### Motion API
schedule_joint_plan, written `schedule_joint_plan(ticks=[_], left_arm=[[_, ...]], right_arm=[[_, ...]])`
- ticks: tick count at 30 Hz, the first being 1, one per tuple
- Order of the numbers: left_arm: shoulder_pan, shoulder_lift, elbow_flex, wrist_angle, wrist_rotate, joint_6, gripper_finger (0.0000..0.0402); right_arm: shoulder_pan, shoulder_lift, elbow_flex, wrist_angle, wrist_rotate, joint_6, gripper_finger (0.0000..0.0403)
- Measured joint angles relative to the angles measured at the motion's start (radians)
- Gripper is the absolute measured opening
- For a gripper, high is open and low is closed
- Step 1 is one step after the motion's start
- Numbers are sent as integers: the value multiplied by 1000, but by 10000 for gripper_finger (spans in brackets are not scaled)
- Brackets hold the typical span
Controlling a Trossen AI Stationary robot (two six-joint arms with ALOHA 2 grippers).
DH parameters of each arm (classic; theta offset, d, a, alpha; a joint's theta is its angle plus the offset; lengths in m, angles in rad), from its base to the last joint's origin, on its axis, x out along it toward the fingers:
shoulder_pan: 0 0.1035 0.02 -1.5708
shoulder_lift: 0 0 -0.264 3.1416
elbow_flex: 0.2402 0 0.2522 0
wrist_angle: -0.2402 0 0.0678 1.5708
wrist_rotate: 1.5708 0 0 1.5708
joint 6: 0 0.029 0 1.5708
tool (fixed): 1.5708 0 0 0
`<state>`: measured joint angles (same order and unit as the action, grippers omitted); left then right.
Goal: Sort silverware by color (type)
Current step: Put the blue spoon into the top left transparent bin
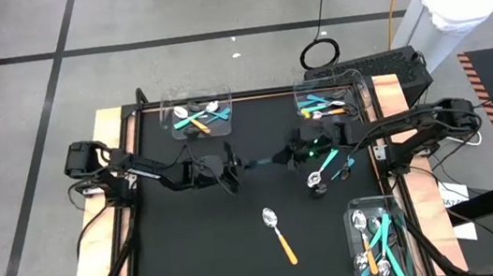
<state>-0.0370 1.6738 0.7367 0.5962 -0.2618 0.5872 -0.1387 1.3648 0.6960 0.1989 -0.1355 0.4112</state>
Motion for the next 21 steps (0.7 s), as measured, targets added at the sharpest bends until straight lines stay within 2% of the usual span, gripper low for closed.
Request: schedule_joint_plan(ticks=[5,9,12,15,21], left_arm=[[38,-117,0,-197,-191,-5,0],[99,-264,0,-400,-265,-50,0],[168,-375,0,-542,-257,-86,0],[250,-466,0,-667,-194,-138,0],[412,-549,0,-893,-143,-286,0]], right_arm=[[-31,-125,2,10,110,-27,123],[-36,-245,2,4,190,-61,170],[-35,-311,2,-37,189,-100,197],[-35,-348,2,-107,193,-78,210],[-35,-356,2,-252,196,-45,212]])
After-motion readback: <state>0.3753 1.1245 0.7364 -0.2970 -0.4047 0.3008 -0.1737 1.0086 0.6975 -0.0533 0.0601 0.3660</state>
